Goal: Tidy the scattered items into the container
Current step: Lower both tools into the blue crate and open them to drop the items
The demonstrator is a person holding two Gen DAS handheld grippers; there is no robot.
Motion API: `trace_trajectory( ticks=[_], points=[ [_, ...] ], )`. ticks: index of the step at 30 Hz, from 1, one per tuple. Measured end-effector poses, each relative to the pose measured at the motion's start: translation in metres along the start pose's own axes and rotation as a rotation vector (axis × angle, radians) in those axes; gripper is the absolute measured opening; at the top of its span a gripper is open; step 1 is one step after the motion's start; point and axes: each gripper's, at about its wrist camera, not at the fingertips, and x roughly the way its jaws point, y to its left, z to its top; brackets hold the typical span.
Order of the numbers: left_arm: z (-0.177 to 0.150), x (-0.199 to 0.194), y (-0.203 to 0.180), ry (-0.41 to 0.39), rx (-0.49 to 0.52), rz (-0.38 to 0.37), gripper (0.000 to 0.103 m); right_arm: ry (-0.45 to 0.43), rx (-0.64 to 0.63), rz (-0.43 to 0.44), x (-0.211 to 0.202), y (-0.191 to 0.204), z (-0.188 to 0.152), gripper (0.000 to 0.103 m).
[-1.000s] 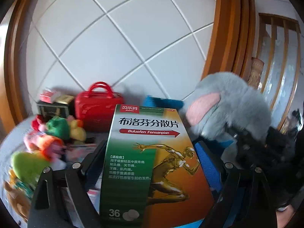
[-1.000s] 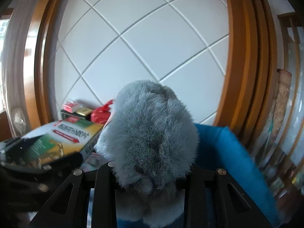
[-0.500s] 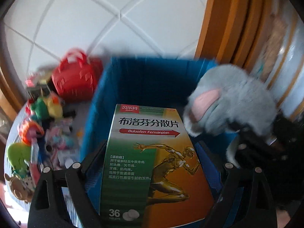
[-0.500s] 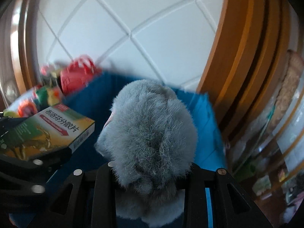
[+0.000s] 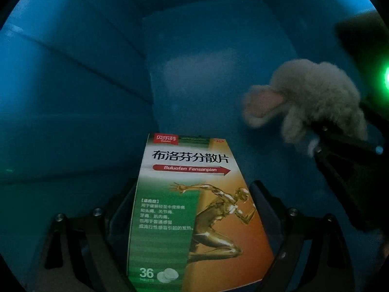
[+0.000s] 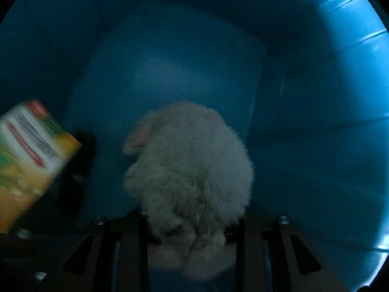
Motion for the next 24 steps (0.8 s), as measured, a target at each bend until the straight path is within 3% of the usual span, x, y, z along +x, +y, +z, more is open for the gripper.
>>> trace_trajectory(
  ticks=[2,7,15,16,17,19,22,24],
  points=[
    [0.000,0.005,0.001,0.017,-0.013,0.008,0.091,0.059,-0.003,-0.010,0.015,-0.002,-0.004,0.029],
    [0.002,0.004,0.006,0.010,-0.074,-0.033,0.093,0.111,0.023,0.016,0.026,-0.011,-0.010,0.031],
    [-0.001,0.003,-0.003,0.005,-0.036,0.017,0.093,0.105,0.045,0.059,0.023,-0.020,-0.017,0.045],
    [0.000,0.001,-0.007,0.009,-0.039,0.021,0.093,0.107,0.045,0.062,0.023,-0.021,-0.019,0.056],
    [0.002,0.000,-0.011,0.011,-0.037,0.021,0.093,0.109,0.042,0.060,0.022,-0.022,-0.017,0.074],
    [0.007,0.000,-0.017,0.015,-0.029,0.031,0.093,0.104,0.029,0.051,0.017,-0.014,-0.008,0.089],
    [0.009,0.000,-0.016,0.016,-0.025,0.033,0.093,0.083,0.022,0.067,0.012,-0.011,-0.010,0.091],
    [0.009,0.000,-0.015,0.017,-0.027,0.032,0.093,0.083,0.025,0.075,0.011,-0.013,-0.015,0.098]
  ],
)
